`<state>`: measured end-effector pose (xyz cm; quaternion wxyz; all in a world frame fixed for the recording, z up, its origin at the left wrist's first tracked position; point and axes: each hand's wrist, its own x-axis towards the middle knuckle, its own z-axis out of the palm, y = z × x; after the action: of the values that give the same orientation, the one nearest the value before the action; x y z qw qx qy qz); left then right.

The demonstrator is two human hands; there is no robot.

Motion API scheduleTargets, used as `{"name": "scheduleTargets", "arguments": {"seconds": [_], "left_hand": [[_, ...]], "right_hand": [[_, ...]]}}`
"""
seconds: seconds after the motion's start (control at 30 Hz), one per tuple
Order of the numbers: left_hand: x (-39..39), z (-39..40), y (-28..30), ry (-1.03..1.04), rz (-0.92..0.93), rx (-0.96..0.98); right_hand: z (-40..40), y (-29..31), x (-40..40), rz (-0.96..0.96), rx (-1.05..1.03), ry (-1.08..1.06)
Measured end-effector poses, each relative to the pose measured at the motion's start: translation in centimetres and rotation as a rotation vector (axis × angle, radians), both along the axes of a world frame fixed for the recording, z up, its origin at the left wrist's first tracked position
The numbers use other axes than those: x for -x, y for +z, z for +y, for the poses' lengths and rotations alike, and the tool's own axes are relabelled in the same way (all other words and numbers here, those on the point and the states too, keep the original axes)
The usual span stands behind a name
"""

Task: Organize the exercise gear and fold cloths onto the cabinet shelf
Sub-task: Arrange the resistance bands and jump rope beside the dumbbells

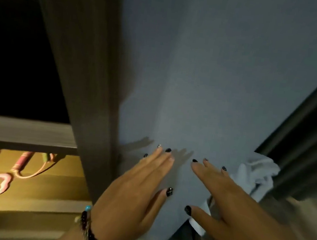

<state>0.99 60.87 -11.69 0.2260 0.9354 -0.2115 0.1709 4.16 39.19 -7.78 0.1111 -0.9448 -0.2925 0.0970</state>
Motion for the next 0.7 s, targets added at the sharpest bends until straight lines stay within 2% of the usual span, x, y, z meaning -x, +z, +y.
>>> {"name": "scheduleTargets", "arguments": {"seconds": [0.13, 0.23, 0.33, 0.4, 0.53, 0.7], "left_hand": [[-1.9, -2.7, -2.5, -0.201, 0.177, -0.001], [-4.0, -5.4, -4.5, -0.320, 0.184, -0.046], [-5.5, -9.3, -6.9, -0.425, 0.305, -0.009], [-6.1, -12.0, -8.8, -0.480, 0.415, 0.041], [-7.3, -17.8, -13.0, -0.630, 0.416, -0.050], [-9.0, -25.7, -16.9, -0.663, 0.561, -0.150]], "right_hand": [[-3.0, -2.9, 1.5, 0.036, -0.119, -0.303], [-4.7, -5.4, 2.9, 0.134, -0.163, -0.489], [-7.8, -8.2, 4.5, -0.026, -0.092, -0.638], [-9.9, -9.3, 5.3, 0.037, 0.007, -0.725], [-15.8, -13.9, 6.6, 0.145, -0.053, -0.912], [-22.4, -17.3, 5.9, 0.294, -0.203, -1.075]]}}
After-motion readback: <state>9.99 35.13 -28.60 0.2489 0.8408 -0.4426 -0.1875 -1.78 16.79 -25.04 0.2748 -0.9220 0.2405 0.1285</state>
